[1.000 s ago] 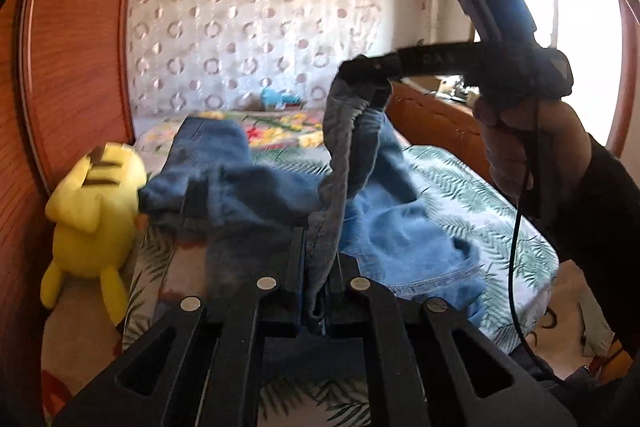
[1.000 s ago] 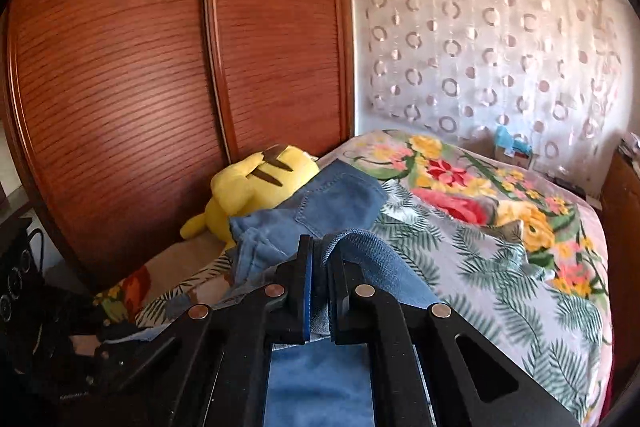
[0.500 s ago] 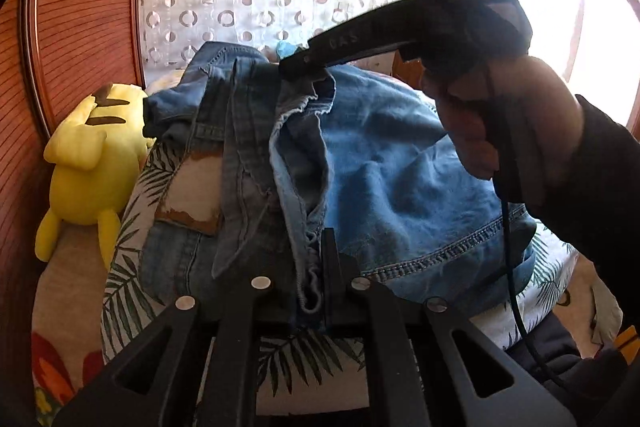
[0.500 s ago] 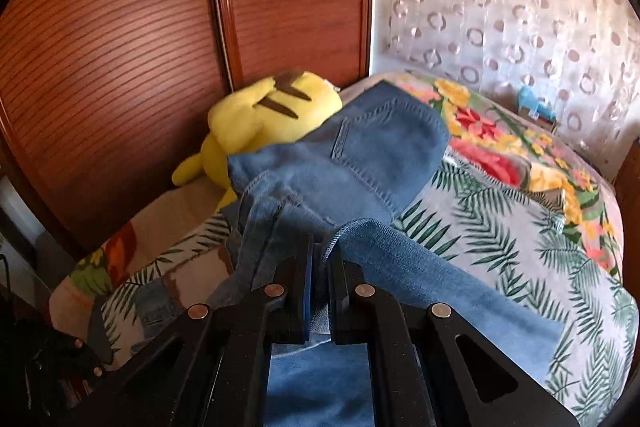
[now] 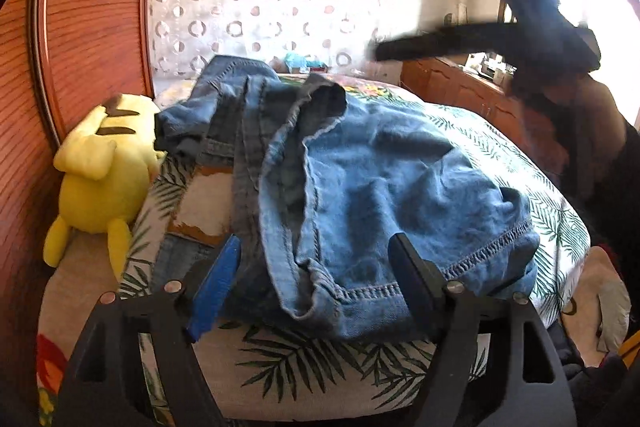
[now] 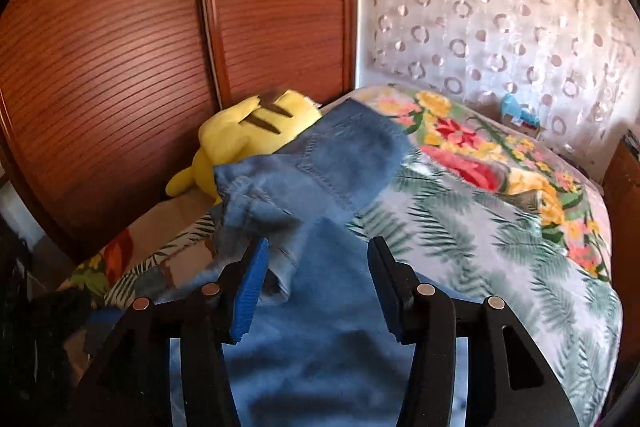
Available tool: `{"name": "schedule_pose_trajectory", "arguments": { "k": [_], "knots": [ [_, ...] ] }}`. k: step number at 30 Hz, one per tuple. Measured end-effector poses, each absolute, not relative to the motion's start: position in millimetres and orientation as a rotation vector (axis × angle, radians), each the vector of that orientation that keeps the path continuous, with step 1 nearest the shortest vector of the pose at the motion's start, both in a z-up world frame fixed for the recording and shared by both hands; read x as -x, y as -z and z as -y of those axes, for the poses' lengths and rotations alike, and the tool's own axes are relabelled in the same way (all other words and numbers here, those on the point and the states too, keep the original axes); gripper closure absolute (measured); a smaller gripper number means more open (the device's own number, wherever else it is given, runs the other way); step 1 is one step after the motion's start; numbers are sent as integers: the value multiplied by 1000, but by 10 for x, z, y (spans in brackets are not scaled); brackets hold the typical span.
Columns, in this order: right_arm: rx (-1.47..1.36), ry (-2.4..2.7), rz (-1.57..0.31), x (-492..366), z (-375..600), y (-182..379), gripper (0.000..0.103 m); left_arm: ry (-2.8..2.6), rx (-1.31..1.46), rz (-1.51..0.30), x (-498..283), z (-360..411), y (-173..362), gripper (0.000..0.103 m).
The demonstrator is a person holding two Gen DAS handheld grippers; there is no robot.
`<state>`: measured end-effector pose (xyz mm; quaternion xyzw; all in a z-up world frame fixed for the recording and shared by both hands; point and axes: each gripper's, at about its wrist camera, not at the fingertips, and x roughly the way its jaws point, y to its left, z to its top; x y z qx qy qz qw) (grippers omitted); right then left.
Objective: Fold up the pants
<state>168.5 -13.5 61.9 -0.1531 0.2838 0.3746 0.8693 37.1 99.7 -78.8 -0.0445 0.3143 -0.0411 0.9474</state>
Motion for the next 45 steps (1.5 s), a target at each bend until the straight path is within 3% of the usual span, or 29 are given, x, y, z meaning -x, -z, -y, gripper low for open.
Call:
{"name": "schedule_pose_trajectory", "arguments": {
  "k": [12,25,30,33,35,45],
  "knots": [
    [294,-639,-671,-890,1497,-253,50,98,71,-588,-376,-859,598,26],
    [313,-612,-732,-546,1811,-25,50,114,46,-648,-558,-681,761,26],
    [344,-628,-756,-612,1708,37,61,95,44,-670,-611,-718,858,26],
    [352,-646,-752,-618,1614,48,75,92,53,-681,-619,-745,898,26],
    [330,-687,-747,-583,1604,23,100,90,51,-683,-612,-739,919,26],
    [247,-714,-743,31,1923,-49,103,64,62,-708,-621,-756,1057,26]
  ]
}}
